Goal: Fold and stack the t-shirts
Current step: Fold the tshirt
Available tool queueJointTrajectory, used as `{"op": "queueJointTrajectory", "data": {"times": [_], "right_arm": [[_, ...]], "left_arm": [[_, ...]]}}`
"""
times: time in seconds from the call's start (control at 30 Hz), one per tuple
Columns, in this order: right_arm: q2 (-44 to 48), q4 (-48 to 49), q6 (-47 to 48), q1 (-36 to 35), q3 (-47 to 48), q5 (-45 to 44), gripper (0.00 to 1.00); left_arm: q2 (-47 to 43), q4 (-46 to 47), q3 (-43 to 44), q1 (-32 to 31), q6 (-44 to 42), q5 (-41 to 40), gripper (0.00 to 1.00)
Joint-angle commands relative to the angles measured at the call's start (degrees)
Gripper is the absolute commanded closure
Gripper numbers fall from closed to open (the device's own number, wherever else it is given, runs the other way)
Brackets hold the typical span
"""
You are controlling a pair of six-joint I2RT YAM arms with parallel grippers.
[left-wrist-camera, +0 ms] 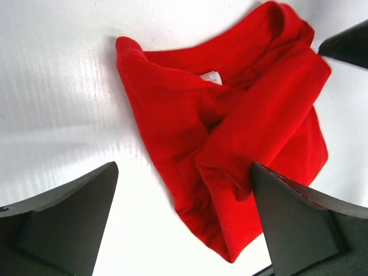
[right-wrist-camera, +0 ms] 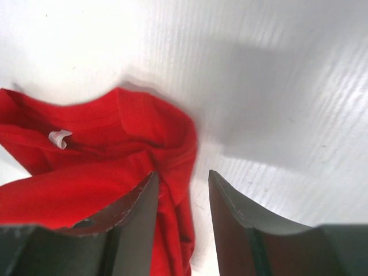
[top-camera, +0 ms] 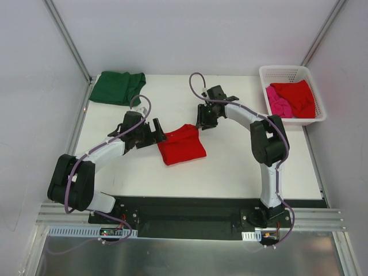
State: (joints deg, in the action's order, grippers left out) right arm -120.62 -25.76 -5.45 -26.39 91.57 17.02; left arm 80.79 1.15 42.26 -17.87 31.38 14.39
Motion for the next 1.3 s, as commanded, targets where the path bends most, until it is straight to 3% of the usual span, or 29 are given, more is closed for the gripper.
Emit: {"op": "queueJointTrajectory", "data": {"times": [0.0,0.3,0.53,0.67,0.8,0.83,1.27], "right_arm": [[3.3,0.9,2.1,0.8,2.6,-3.5,0.57],[14.0,-0.3,3.5,1.3,0.4,-6.1,0.57],[20.1,-2.8,2.4,1.2,-3.6,1.1,0.62],[22.8,-0.9,1.0,0.8,-11.1,5.7,0.9],[24.8,1.1,0.4,-0.5,-16.2,6.9,0.99],[24.8,1.5,0.4,-0.9,-16.8,6.9,0.99],[22.6,3.0,-2.4,-4.8,-17.2,10.3,0.99]], "left_arm": [[-1.2,0.9,1.9,1.0,-1.6,0.2,0.01],[-8.8,-4.9,6.7,1.8,-2.9,4.1,0.01],[-15.7,-9.0,9.2,1.9,-4.0,11.9,0.1],[-15.2,-9.1,7.8,1.9,-3.6,15.4,0.35],[-12.1,-7.5,6.6,1.9,-3.4,16.9,0.91],[-10.9,-7.1,6.3,1.9,-3.5,17.0,0.98],[6.4,4.0,12.1,0.7,-2.0,26.2,1.0]]}}
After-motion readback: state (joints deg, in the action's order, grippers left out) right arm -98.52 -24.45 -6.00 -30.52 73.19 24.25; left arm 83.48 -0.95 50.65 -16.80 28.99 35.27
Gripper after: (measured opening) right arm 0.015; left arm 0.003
